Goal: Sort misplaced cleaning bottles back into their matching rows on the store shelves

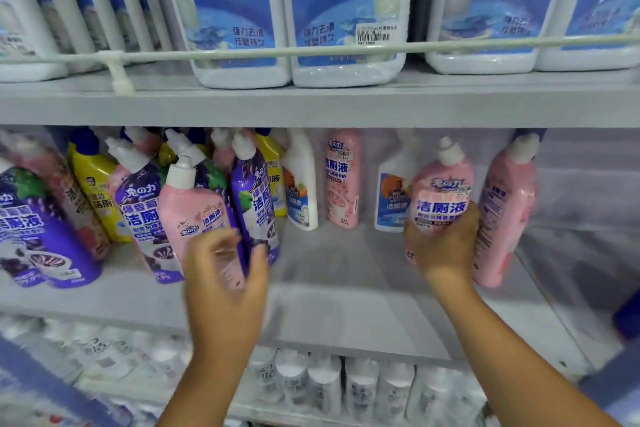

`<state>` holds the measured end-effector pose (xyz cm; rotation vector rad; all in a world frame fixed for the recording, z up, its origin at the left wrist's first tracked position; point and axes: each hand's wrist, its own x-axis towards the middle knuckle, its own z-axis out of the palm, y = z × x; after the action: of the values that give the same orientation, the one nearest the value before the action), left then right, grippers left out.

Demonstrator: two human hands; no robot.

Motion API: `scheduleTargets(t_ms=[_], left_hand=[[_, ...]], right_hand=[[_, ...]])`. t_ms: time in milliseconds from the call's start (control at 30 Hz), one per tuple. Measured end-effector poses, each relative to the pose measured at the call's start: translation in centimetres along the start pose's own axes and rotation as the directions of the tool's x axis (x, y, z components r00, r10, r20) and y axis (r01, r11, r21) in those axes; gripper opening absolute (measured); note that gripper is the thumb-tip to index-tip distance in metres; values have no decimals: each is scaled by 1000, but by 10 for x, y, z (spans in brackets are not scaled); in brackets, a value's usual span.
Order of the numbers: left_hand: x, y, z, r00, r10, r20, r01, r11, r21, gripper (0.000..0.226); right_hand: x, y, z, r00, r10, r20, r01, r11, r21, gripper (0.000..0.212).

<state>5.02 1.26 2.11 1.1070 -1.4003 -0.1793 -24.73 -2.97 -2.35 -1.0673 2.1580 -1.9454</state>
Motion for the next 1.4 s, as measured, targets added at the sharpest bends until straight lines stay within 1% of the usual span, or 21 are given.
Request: scheduleTargets(t_ms=[67, 100, 200, 267, 333, 400, 500, 600, 667, 733, 800, 833, 867, 900, 933, 967, 1000, 1067, 1233, 1300, 1400], left_hand=[[4, 3, 29, 973, -28, 230, 56, 992, -116, 33], [8, -1, 46, 957, -73, 281, 117, 983, -144, 35], [28, -19, 93, 931, -214, 296, 279, 939, -200, 42], [48, -31, 120, 889, -287, 358, 361, 919, -159, 41], [65, -40, 139, 861, -317, 398, 388, 915, -109, 44], [73, -45, 150, 848, -333, 412, 411, 904, -114, 60], [81, -53, 165, 857, -342, 387, 410, 905, -109, 78], [93, -51, 178, 876, -345, 338, 388, 919, -67, 97], [103, -42, 183, 870, -366, 329, 393, 920, -15, 98], [115, -39, 187, 839, -427, 336, 445, 895, 25, 93], [123, -38, 190, 815, -458, 355, 471, 880, 52, 85], [125, -38, 190, 812, -459, 362, 470, 881, 62, 84], [125, -39, 189, 816, -447, 367, 454, 888, 72, 84], [125, -40, 188, 825, -425, 373, 428, 900, 79, 84], [123, -41, 186, 836, -396, 379, 401, 913, 70, 86], [119, -42, 184, 844, -369, 389, 378, 924, 55, 88], [115, -42, 183, 849, -345, 400, 362, 932, 37, 90], [104, -43, 179, 859, -300, 415, 320, 947, 24, 93], [82, -38, 160, 900, -222, 376, 243, 970, -8, 90], [75, -31, 147, 888, -235, 396, 256, 967, 1, 89], [59, -15, 124, 859, -301, 414, 292, 952, 86, 89]], right_hand=[[8, 5, 0, 1000, -18, -25, 18, 1000, -20, 78], [9, 7, 1, 999, -21, -33, 20, 999, -27, 77], [10, 5, 3, 999, -29, -37, 28, 1000, -8, 74], [11, 8, 5, 999, -29, -38, 28, 1000, -10, 77], [9, 7, 5, 999, 27, -17, -28, 999, -20, 88], [-9, -4, -1, 998, 61, -18, -61, 998, -6, 102], [-48, -45, -12, 992, -123, -14, 123, 983, 139, 88], [-49, -98, -3, 956, -269, 115, 237, 942, 238, 71], [-15, -116, 16, 949, -299, 99, 276, 941, 195, 66], [23, -125, 33, 920, -384, 83, 381, 923, 46, 51], [55, -120, 53, 838, -537, 94, 528, 756, -386, 16], [63, -122, 57, 808, -553, 203, 557, 605, -570, 12], [71, -124, 61, 770, -548, 325, 568, 359, -741, 21], [74, -125, 64, 785, -409, 464, 579, 219, -785, 24], [74, -125, 67, 790, -239, 564, 607, 182, -773, 23], [75, -123, 69, 792, -127, 598, 610, 210, -764, 21], [78, -122, 70, 784, -89, 614, 618, 204, -759, 21], [80, -121, 73, 789, -57, 611, 596, 307, -741, 25], [61, -120, 73, 882, -175, 438, 417, 723, -551, 33], [45, -125, 62, 895, -210, 395, 390, 798, -459, 33], [23, -130, 38, 874, -339, 348, 445, 845, -296, 30]])
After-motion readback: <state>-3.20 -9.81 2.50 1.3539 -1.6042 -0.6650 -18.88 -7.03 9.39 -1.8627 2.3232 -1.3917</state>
